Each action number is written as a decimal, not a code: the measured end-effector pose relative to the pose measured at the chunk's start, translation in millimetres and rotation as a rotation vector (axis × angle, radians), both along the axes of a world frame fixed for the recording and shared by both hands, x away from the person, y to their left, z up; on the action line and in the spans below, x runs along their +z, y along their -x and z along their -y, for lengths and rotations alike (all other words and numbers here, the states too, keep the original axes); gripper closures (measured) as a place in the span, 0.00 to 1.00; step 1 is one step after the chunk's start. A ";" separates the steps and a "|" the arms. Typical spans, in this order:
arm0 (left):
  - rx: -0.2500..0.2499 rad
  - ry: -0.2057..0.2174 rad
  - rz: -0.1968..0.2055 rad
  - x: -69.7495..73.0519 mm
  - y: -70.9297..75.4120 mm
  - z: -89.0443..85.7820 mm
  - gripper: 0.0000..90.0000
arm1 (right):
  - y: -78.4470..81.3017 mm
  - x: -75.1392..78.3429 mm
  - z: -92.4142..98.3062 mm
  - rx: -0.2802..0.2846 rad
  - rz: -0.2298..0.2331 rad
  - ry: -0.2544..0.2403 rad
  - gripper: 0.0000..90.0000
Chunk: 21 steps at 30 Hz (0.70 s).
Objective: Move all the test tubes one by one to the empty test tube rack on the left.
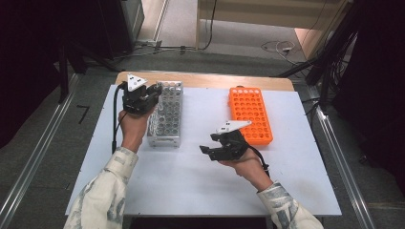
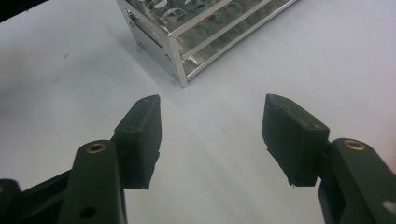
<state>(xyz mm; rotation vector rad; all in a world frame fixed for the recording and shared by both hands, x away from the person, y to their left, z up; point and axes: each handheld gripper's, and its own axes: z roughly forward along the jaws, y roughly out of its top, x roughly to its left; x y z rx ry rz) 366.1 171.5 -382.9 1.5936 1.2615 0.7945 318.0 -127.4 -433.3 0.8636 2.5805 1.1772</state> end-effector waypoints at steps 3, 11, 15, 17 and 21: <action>0.026 0.000 0.004 -1.3 -2.5 -4.2 0.84 | 0.5 0.1 0.1 -0.001 -0.001 0.000 0.41; 0.055 -0.009 -0.002 -7.1 -7.4 -7.9 0.84 | 1.0 1.2 1.3 -0.007 -0.002 -0.005 0.40; 0.058 -0.020 -0.019 -11.6 -10.2 -6.8 0.84 | 1.2 1.2 1.2 -0.006 0.001 -0.006 0.40; 0.063 -0.026 -0.029 -14.5 -11.5 -6.3 0.84 | 0.8 1.3 2.0 -0.004 0.003 -0.004 0.40; 0.060 -0.041 -0.045 -20.7 -12.4 -4.1 0.84 | 0.4 1.5 3.0 -0.008 0.005 -0.005 0.40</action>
